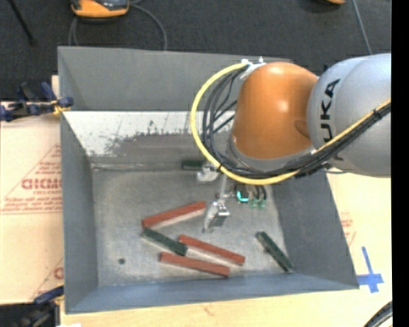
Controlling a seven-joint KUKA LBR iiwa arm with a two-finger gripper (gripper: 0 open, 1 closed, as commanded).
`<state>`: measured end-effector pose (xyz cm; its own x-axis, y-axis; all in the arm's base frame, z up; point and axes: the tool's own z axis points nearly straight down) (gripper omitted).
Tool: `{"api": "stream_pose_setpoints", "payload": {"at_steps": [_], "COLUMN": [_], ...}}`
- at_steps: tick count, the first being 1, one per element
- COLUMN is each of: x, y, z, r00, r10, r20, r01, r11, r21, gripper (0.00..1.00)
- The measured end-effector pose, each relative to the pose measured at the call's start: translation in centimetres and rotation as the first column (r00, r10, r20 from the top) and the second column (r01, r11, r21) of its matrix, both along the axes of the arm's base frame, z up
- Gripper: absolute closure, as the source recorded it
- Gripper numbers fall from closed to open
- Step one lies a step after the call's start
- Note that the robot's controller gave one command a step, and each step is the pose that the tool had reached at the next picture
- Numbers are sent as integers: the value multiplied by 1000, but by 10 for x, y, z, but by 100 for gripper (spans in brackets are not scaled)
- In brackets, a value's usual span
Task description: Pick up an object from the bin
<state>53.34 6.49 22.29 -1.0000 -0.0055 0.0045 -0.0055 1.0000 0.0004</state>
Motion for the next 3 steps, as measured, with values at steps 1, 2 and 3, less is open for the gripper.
{"api": "stream_pose_setpoints", "payload": {"at_steps": [1,2,3], "x": [1,-21,-55], "y": [0,-1,-10], "z": [4,-61,-71], "r00": [1000,1000,990], "r10": [-2,-27,-140], "r20": [6,12,0], "r01": [2,27,140], "r11": [1000,1000,990], "r21": [0,1,-1], "gripper": [0,0,0]}}
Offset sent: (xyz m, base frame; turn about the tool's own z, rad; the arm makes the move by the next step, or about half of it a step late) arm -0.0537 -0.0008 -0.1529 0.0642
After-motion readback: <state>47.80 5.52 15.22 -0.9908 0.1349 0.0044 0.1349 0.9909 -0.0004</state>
